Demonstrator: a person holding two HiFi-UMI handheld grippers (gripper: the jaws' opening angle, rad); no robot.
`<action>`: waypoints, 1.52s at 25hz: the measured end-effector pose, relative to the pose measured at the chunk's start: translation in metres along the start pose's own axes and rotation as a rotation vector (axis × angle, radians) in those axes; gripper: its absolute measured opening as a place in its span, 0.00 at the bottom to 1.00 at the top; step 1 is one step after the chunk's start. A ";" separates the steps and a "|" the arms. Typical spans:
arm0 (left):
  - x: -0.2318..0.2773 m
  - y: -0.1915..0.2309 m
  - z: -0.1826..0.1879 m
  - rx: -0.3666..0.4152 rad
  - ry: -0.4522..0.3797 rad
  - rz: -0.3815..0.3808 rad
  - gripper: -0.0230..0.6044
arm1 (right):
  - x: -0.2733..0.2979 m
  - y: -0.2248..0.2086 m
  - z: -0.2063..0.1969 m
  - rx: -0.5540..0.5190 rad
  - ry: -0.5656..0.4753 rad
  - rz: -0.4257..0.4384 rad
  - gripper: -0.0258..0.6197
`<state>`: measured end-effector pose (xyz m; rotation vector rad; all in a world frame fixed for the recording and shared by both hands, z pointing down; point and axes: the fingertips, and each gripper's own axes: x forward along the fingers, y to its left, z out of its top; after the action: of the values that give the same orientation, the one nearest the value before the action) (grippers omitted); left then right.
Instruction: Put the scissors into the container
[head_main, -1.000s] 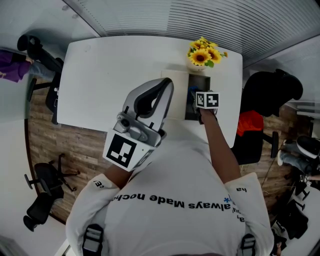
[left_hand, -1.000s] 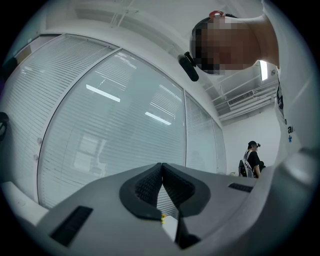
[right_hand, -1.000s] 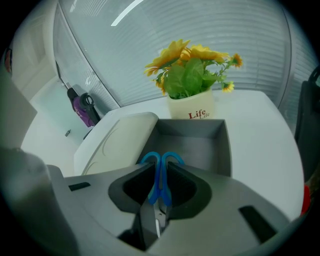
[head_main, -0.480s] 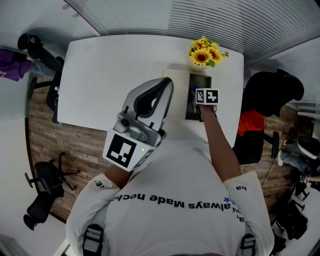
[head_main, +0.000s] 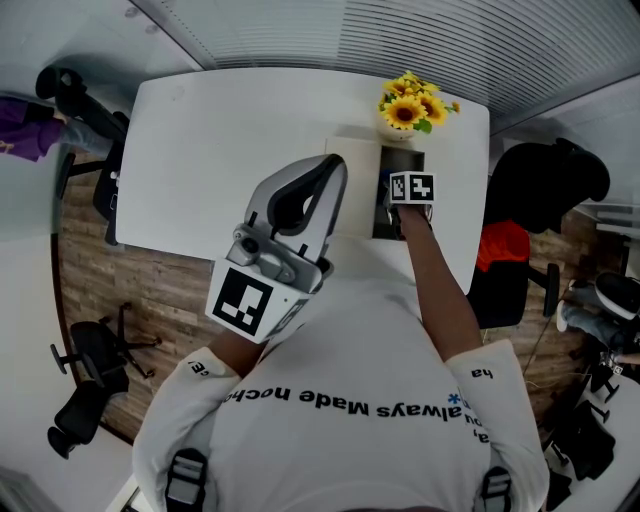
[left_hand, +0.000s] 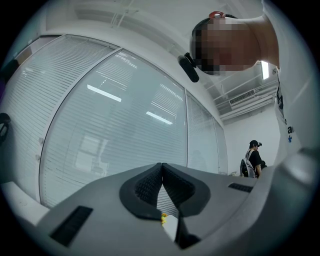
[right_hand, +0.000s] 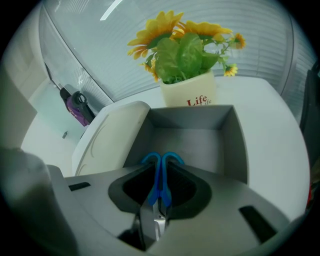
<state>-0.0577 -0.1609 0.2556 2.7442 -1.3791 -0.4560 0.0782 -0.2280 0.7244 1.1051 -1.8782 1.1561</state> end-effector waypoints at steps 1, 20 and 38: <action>0.000 0.000 0.000 0.000 0.000 0.000 0.07 | 0.001 0.000 0.000 0.000 0.003 -0.002 0.18; -0.004 0.000 0.004 0.008 -0.009 0.003 0.07 | 0.003 -0.002 -0.001 -0.003 -0.009 -0.014 0.18; -0.006 -0.002 0.006 0.015 -0.009 0.002 0.07 | -0.003 0.000 0.000 -0.020 -0.035 -0.004 0.19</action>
<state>-0.0610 -0.1546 0.2506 2.7553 -1.3933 -0.4596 0.0793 -0.2274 0.7215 1.1242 -1.9098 1.1204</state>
